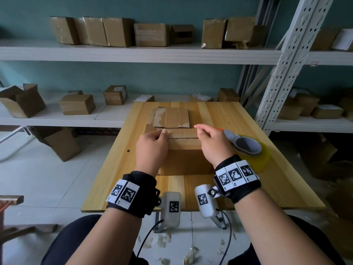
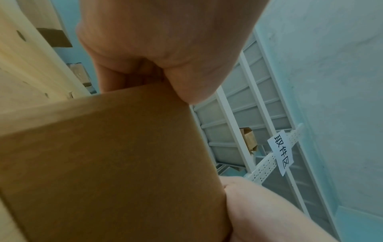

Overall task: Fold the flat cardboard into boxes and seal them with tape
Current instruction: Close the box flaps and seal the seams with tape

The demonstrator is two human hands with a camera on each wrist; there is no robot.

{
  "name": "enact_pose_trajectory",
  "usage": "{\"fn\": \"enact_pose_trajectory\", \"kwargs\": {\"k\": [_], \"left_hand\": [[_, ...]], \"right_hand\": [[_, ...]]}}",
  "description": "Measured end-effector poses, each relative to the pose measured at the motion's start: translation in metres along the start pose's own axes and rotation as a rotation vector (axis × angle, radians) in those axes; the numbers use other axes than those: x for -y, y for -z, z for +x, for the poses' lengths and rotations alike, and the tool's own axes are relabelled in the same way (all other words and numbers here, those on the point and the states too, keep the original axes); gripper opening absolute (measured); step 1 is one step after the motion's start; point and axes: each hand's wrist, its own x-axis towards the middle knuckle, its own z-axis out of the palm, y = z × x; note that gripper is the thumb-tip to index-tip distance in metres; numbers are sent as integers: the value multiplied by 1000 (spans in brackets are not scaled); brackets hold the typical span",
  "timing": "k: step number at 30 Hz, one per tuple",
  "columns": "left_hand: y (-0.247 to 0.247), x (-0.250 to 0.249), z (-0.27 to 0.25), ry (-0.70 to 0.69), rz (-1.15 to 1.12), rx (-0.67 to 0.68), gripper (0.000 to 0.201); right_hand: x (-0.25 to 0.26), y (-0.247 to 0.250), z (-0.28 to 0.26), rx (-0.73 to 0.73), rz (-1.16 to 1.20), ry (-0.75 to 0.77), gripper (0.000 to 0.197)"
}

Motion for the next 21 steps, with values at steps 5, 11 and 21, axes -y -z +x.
{"fn": "enact_pose_trajectory", "kwargs": {"k": [5,11,21], "left_hand": [[-4,-1,-3,-9,-17,3,34],[-9,3,-1,186,-251,233,26],[9,10,5,415,-716,489,39]], "right_hand": [[1,1,-2,13,16,13,38],[-7,8,2,83,89,-63,41],[-19,26,12,234,681,-269,44]]}}
